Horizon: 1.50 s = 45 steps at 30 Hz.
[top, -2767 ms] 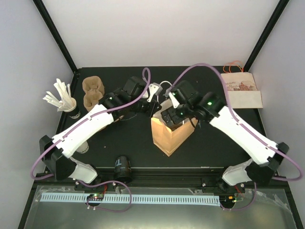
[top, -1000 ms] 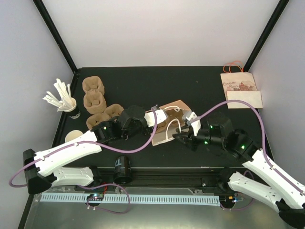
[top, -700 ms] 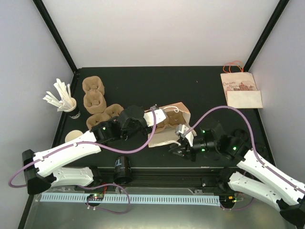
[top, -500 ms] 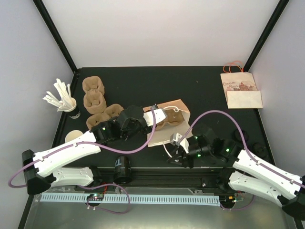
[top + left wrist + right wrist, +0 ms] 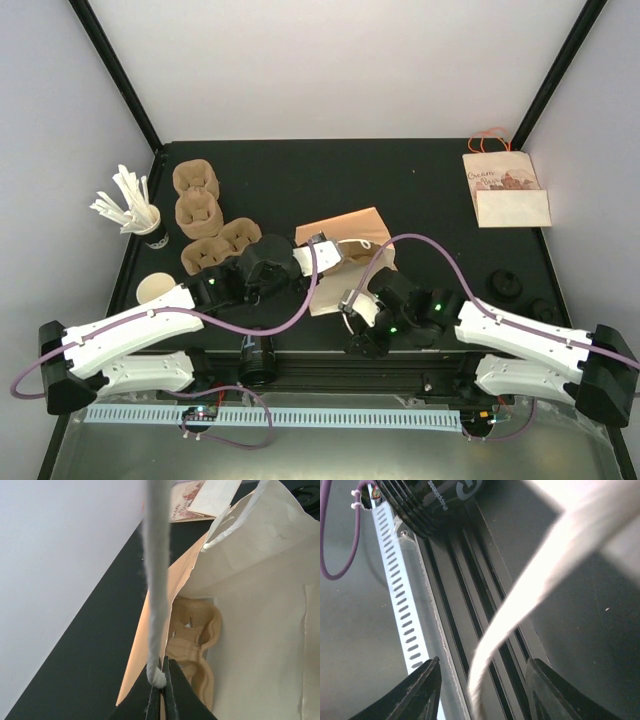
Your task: Pack the takeout coffee
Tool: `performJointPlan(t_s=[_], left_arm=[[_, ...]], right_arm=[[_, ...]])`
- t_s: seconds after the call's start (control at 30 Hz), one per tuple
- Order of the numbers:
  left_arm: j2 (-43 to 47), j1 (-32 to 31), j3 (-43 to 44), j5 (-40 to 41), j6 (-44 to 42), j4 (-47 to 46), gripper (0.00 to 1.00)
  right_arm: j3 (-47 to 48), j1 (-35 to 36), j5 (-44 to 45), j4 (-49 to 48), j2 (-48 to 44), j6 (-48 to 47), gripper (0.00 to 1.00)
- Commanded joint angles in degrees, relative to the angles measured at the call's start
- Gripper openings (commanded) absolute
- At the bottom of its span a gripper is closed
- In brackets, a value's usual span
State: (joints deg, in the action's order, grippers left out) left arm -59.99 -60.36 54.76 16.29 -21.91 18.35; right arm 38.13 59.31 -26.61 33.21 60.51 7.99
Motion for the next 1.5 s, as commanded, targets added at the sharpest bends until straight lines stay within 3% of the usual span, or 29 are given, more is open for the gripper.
performJointPlan(t_s=[0.0, 0.1, 0.27, 0.4, 0.57, 0.73, 0.8, 0.87, 0.9, 1.07, 1.47], left_arm=[[0.29, -0.63, 0.68, -1.86, 1.55, -2.58, 0.02], [-0.34, -0.64, 0.65, -3.08, 3.04, -1.51, 0.02], [-1.44, -0.77, 0.33, -7.30, 5.29, -0.63, 0.02], [-2.85, -0.81, 1.15, -7.29, 6.88, 1.12, 0.02], [-3.22, -0.81, 1.70, -6.09, 7.78, 2.74, 0.02], [-2.94, -0.90, 1.46, -7.01, 8.30, 2.53, 0.02], [-3.07, -0.90, 1.72, -7.68, 8.98, 2.56, 0.02], [-3.32, -0.90, 1.92, -8.72, 9.97, 2.23, 0.02], [-3.51, -0.86, 1.98, -9.08, 10.49, 1.79, 0.02], [-5.16, -0.90, 3.22, -11.49, 14.70, 0.77, 0.01], [-8.31, -0.81, 8.08, -11.67, 22.83, 3.68, 0.02]], right_arm=[[2.43, 0.56, 2.90, 0.61, -3.14, 0.68, 0.51], [2.74, 0.63, 4.65, 2.50, -5.25, 1.61, 0.62], [5.22, 0.63, 4.61, 6.64, -8.03, 2.89, 0.73], [8.02, 0.54, 9.67, 10.76, -13.31, 5.13, 0.84], [11.78, 0.54, 19.94, 17.11, -20.82, 9.18, 0.86], [11.29, 0.49, 24.00, 13.21, -28.77, 12.97, 0.87], [10.24, 0.51, 22.41, 9.51, -29.80, 14.03, 0.78], [8.20, 0.55, 21.96, 5.06, -29.78, 14.87, 0.40], [6.72, 0.50, 20.83, 2.29, -29.41, 14.72, 0.31], [2.70, 0.58, 25.15, -8.73, -24.56, 16.77, 0.02], [-10.64, 5.92, 50.27, -26.06, -19.82, 17.17, 0.01]])
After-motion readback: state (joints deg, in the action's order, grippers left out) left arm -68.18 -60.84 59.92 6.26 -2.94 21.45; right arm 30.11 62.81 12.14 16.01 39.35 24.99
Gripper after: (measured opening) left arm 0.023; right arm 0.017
